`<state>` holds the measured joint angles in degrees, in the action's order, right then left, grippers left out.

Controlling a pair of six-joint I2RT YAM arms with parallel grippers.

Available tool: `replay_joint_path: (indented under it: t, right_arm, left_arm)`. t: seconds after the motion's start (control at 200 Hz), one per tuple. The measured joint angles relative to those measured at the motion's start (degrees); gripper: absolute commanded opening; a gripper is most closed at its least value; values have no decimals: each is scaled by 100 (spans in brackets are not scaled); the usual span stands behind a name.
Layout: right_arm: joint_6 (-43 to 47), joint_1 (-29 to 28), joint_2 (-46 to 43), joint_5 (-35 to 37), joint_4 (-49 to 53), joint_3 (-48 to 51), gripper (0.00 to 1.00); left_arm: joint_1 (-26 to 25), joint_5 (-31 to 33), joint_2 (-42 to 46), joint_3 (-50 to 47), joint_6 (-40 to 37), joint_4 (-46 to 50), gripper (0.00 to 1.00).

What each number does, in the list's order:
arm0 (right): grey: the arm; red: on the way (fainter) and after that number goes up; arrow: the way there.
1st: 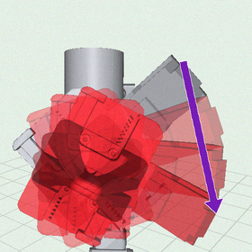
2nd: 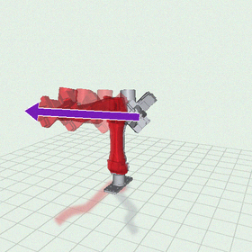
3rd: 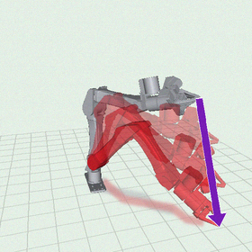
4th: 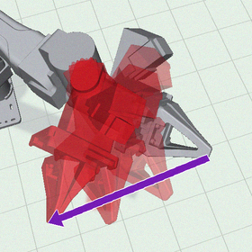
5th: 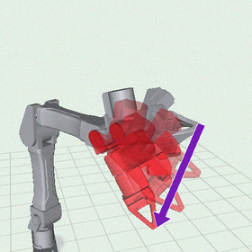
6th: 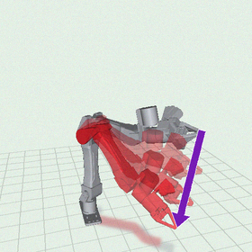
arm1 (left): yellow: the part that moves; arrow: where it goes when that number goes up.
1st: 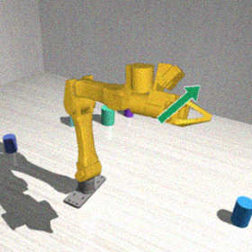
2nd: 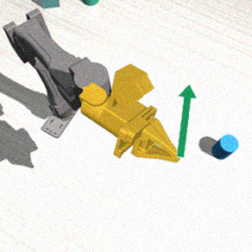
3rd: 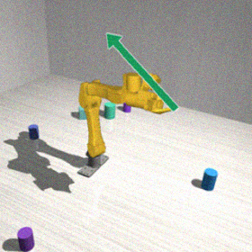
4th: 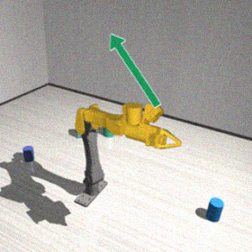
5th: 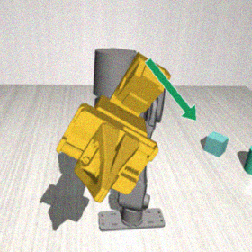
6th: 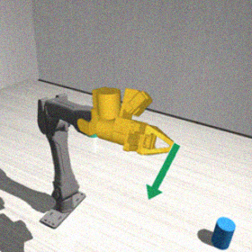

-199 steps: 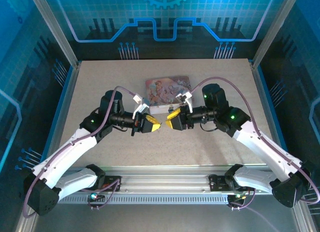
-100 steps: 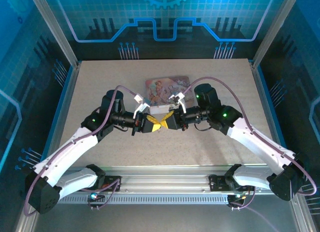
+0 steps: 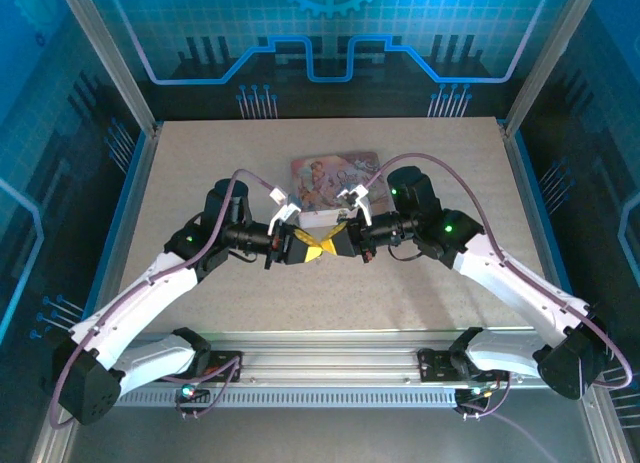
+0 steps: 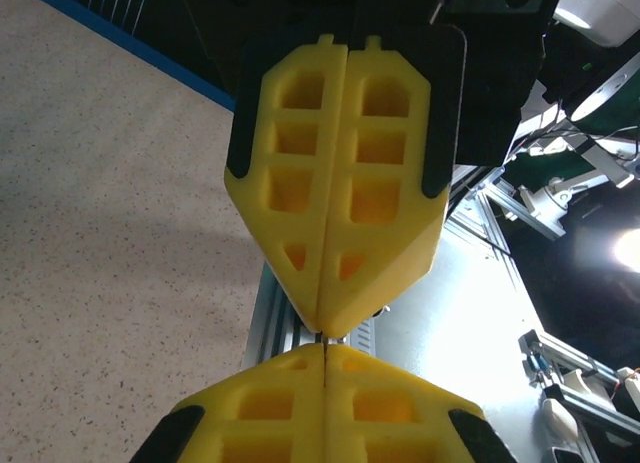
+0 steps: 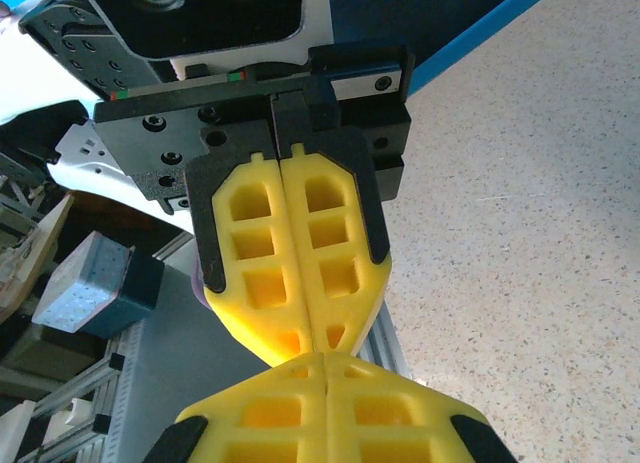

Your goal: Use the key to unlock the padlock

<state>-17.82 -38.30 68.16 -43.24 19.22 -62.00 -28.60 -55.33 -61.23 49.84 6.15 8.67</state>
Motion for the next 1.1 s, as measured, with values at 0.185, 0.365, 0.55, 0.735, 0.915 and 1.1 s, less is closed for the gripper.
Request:
replay_joint_path:
  t: [0.185, 0.365, 0.55, 0.735, 0.915, 1.1]
  right_arm:
    - [140, 0, 55, 114, 146, -179, 0]
    - [415, 48, 192, 282, 619, -435, 0]
    - [1054, 162, 479, 752, 1635, -1185, 0]
    - [1700, 151, 868, 1106, 2479, -1882, 0]
    - [1947, 120, 1001, 599, 2660, -1902, 0]
    - [2006, 118, 1062, 223, 2662, -1902, 0]
  left_arm:
    - [11, 197, 52, -52, 186, -258, 27]
    - [118, 588, 304, -186, 391, -402, 56]
    - [166, 1261, 929, -710, 715, -483, 66]
    - [166, 1458, 1139, -1071, 938, -728, 65]
    - [164, 1349, 938, -1530, 1486, -1585, 60]
    - [76, 1165, 728, -1683, 1869, -2428, 55]
